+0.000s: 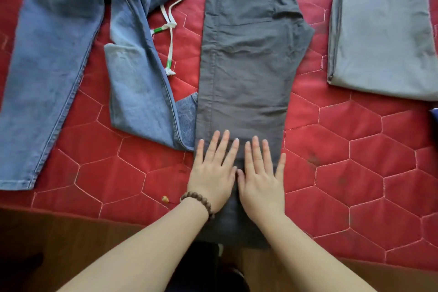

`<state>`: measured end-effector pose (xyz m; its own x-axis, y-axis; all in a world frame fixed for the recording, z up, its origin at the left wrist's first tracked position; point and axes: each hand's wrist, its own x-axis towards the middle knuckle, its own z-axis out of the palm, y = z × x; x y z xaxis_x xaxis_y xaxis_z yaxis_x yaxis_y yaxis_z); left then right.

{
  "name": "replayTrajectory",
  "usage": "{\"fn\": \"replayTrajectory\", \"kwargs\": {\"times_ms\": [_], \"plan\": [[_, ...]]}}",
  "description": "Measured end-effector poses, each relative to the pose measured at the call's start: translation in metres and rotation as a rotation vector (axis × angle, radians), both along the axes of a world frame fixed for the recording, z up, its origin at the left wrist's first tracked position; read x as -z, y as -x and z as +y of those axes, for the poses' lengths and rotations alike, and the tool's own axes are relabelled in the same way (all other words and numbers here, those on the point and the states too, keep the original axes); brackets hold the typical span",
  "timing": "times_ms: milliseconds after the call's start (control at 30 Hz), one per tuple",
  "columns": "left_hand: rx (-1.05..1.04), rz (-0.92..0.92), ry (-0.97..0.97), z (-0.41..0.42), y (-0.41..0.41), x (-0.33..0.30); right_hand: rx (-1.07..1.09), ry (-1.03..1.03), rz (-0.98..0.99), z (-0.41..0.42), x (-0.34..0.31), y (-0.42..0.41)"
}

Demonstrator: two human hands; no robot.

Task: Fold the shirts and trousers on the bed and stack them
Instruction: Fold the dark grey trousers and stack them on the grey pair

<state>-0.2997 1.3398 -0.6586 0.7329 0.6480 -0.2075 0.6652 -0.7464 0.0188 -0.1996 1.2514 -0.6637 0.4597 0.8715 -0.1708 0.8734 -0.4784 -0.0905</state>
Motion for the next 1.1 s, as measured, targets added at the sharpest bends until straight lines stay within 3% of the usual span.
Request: {"fn": "replayTrajectory", "kwargs": {"times_ms": [67,233,367,433,533,667,767,867,1000,1100], "plan": [[0.034,0.012,0.065,-0.029,0.015,0.001,-0.061,0.009,0.044,-0.020,0.003,0.021],[-0.138,-0.006,0.151,-0.054,0.085,0.001,0.027,0.109,0.049,-0.088,0.001,0.008],[-0.266,-0.208,0.296,-0.066,0.102,-0.009,0.095,-0.009,0.203,-0.106,-0.012,0.012],[-0.349,-0.336,0.408,-0.072,0.095,-0.017,0.203,-0.144,0.333,-0.103,-0.022,0.024],[-0.486,-0.380,0.547,-0.074,0.088,-0.027,0.448,-0.238,0.510,-0.098,-0.033,0.040],[-0.509,-0.350,0.671,-0.067,0.091,-0.031,0.801,-0.210,0.709,-0.089,-0.041,0.041],[-0.516,-0.360,0.724,-0.071,0.097,-0.035,0.770,-0.189,0.746,-0.094,-0.044,0.034],[-0.660,-0.427,0.808,-0.078,0.105,-0.042,0.658,-0.168,0.841,-0.105,-0.050,0.023],[-0.821,-0.546,0.887,-0.080,0.115,-0.062,0.685,-0.088,1.255,-0.121,-0.067,0.010],[-0.765,-0.500,0.983,-0.075,0.125,-0.084,0.580,-0.037,1.364,-0.131,-0.091,0.002]]}}
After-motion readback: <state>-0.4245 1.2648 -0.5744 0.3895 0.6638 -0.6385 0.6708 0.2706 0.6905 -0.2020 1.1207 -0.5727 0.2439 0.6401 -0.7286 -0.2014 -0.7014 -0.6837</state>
